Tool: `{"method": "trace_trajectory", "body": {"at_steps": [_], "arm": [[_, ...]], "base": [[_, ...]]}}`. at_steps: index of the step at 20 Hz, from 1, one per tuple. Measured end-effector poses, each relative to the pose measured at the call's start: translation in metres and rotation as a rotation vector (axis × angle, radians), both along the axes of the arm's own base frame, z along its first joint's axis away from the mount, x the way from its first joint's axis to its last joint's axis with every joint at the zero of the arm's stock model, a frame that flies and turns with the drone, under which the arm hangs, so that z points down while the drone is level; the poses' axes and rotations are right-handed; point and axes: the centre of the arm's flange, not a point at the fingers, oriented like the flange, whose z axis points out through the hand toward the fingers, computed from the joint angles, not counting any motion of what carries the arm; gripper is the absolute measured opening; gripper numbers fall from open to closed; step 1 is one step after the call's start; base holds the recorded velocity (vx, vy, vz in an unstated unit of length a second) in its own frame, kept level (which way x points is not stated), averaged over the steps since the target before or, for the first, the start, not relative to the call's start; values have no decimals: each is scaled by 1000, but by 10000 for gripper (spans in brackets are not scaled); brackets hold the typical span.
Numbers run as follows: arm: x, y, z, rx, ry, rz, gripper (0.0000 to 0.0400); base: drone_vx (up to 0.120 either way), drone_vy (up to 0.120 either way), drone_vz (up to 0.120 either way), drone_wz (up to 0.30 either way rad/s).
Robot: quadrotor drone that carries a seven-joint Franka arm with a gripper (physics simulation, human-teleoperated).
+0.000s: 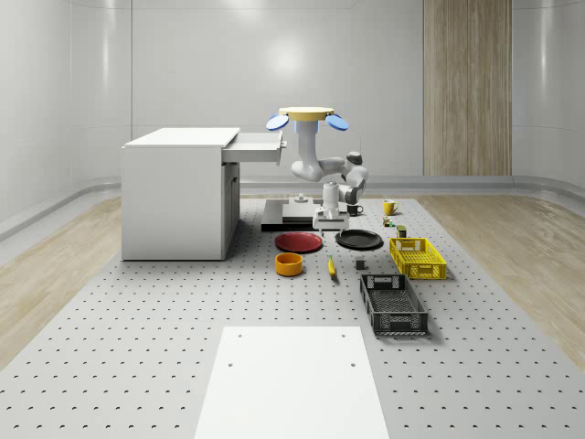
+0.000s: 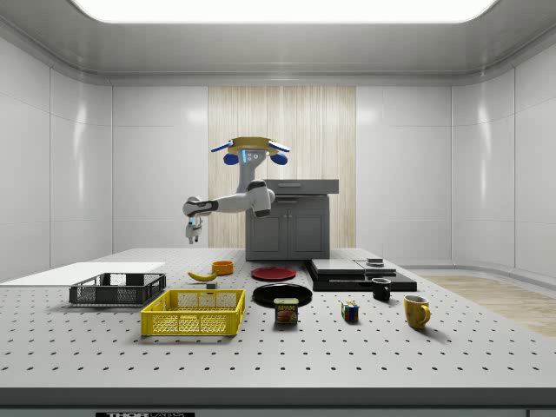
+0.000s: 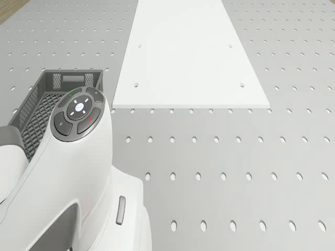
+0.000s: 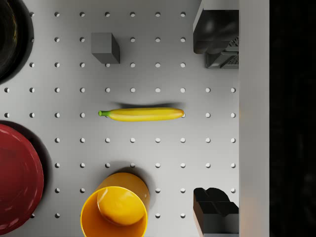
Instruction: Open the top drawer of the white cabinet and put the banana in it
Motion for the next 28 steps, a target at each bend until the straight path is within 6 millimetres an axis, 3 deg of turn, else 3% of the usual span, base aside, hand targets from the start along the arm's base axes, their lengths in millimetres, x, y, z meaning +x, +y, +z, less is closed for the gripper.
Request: {"method": "trace_trajectory", "body": {"at_steps": [7,14,28], "arm": [[0,0,0,0,0,0,400],[0,0,0,0,0,0,400],[0,12,7,0,0,0,400]], "base": [[0,0,-57,0],[0,63,-86,0],[0,0,0,0]]}}
